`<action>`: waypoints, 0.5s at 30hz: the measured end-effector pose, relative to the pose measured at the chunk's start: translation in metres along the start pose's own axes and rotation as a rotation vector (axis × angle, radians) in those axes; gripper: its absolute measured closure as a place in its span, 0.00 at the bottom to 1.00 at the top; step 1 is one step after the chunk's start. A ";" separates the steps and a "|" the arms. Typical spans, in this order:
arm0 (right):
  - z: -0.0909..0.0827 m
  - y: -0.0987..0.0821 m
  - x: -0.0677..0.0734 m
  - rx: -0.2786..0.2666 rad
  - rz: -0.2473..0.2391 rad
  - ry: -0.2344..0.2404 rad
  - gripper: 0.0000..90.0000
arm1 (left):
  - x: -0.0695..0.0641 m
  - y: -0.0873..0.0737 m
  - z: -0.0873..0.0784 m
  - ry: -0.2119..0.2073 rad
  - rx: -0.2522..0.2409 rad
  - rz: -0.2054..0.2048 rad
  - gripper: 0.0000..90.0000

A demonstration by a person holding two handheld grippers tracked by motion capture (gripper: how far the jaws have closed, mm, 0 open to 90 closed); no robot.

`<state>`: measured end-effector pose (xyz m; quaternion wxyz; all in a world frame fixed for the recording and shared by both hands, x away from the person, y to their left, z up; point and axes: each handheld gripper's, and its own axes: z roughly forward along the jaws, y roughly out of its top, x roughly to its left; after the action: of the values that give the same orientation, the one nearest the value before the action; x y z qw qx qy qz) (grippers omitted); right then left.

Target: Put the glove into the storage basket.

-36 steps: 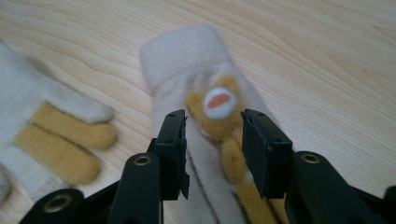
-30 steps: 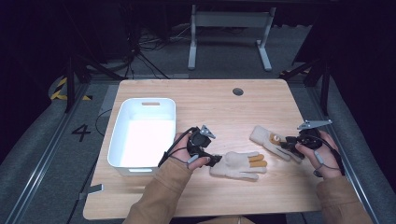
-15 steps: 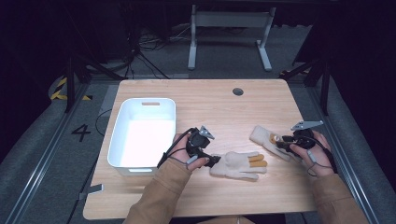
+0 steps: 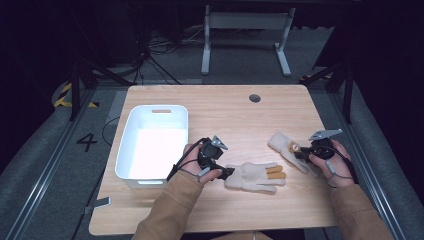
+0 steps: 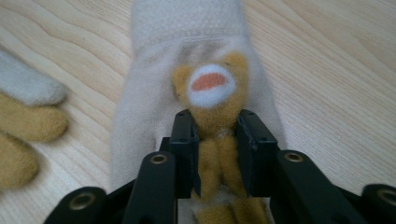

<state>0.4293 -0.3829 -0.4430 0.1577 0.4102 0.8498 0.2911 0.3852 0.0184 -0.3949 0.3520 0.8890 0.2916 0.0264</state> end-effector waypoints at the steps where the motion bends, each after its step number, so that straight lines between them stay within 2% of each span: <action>1: 0.000 0.000 0.000 0.001 -0.002 -0.001 0.81 | 0.000 0.000 0.000 -0.002 -0.001 0.000 0.33; 7: -0.004 0.000 -0.001 -0.003 -0.002 0.001 0.85 | 0.000 0.000 0.000 -0.001 -0.002 -0.003 0.33; 15: -0.016 0.003 -0.002 -0.046 -0.005 0.007 0.85 | 0.000 0.000 0.000 -0.004 -0.002 -0.003 0.33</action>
<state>0.4240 -0.3890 -0.4290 0.1647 0.4033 0.8445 0.3116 0.3854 0.0187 -0.3948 0.3533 0.8883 0.2922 0.0246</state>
